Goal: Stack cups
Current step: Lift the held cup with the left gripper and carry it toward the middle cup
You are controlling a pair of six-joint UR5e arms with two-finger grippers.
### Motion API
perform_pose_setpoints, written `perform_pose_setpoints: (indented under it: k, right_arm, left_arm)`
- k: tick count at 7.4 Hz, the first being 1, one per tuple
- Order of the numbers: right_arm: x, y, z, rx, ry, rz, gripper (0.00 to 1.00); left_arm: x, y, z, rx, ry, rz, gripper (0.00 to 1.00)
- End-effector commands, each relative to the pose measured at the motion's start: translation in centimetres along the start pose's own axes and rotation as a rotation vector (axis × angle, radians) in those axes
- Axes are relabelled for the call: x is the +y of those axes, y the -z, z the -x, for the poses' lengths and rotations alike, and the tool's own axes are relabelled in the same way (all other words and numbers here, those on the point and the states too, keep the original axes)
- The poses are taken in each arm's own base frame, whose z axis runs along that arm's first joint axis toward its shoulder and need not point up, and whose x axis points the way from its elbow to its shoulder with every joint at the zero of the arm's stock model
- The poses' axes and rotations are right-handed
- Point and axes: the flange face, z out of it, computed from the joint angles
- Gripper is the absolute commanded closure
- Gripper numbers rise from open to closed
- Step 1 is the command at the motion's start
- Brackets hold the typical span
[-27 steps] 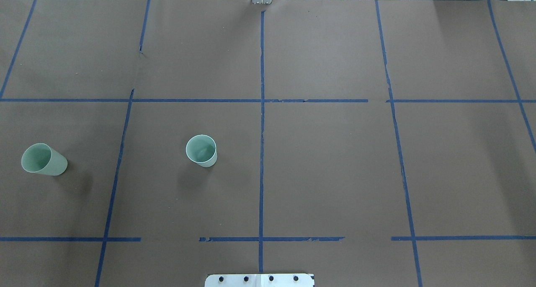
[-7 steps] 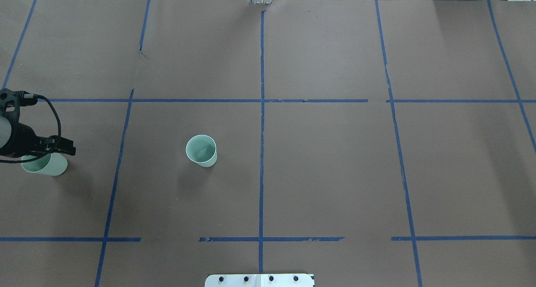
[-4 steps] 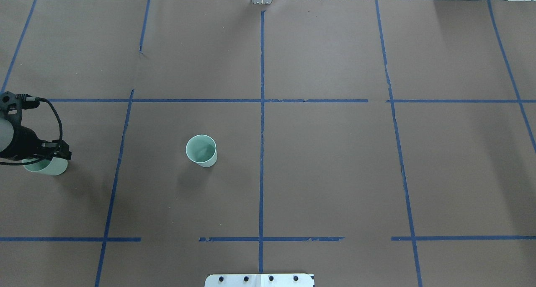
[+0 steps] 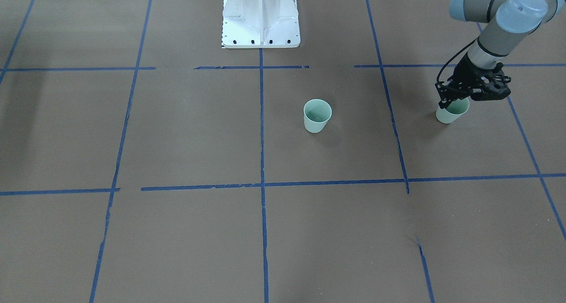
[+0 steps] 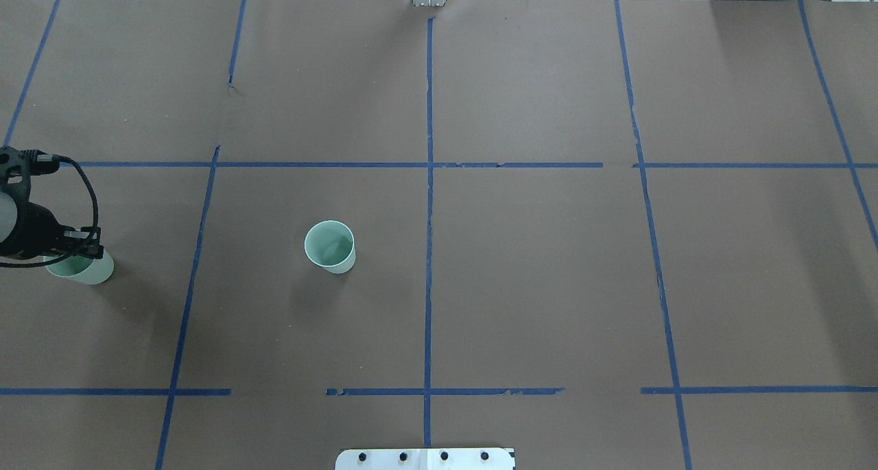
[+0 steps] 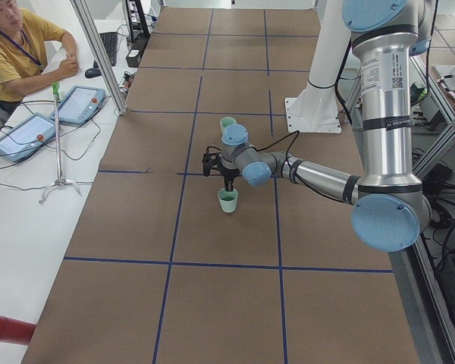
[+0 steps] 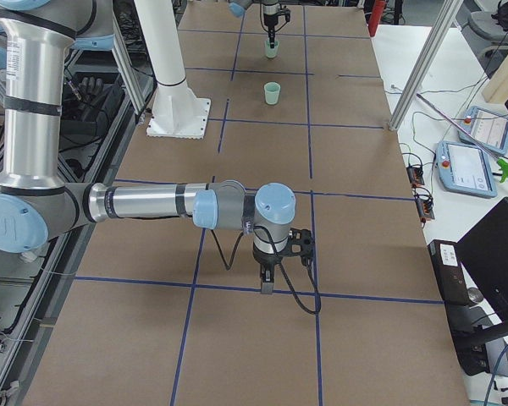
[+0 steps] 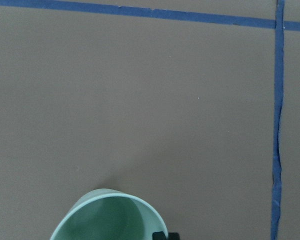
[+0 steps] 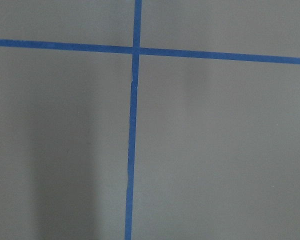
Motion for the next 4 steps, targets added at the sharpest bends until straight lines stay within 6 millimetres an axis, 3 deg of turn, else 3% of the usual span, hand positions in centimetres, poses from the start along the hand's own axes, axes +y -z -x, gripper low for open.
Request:
perform_pose_setpoints:
  k: [1, 3, 4]
  right_arm:
    - [0.0, 0.0, 0.0, 0.000, -0.001, -0.001, 0.00]
    - [0.0, 0.0, 0.0, 0.000, -0.001, -0.001, 0.00]
    - [0.0, 0.0, 0.0, 0.000, -0.001, -0.001, 0.00]
  left_arm:
    - [-0.7, 3.9, -1.6, 0.054, -0.016, -0.059, 1.00]
    - [-1.1, 6.7, -4.4, 0.103, -0.032, -0.092, 1.00]
    - [-2.0, 8.5, -7.6, 0.077, -0.005, -0.077, 1.00]
